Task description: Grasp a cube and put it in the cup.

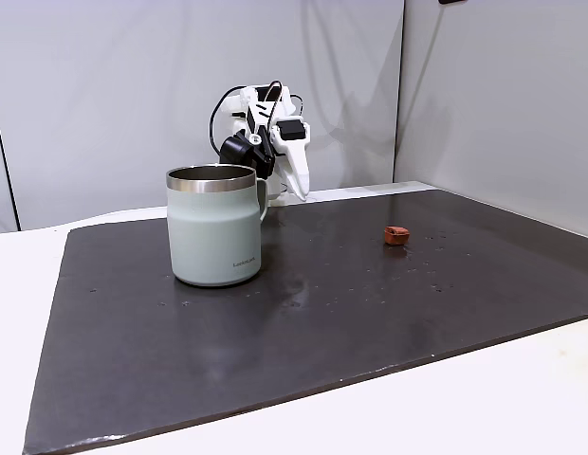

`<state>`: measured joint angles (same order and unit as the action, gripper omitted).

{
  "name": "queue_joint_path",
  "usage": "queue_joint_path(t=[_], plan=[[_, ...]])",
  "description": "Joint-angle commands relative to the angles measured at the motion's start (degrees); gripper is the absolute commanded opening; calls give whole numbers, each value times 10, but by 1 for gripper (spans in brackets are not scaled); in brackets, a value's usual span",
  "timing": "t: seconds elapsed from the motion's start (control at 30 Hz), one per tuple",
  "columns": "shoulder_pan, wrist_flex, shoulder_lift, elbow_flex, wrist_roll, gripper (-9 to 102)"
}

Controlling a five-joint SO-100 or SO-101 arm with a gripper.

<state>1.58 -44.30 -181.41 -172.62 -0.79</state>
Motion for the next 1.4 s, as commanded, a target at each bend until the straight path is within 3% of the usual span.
queue_joint_path(t=[0.0, 0.7, 1.37], plan=[[-2, 17, -7, 4, -9, 0], [-5, 18, -7, 9, -20, 0], [-69, -18, 18, 158, -26, 1]])
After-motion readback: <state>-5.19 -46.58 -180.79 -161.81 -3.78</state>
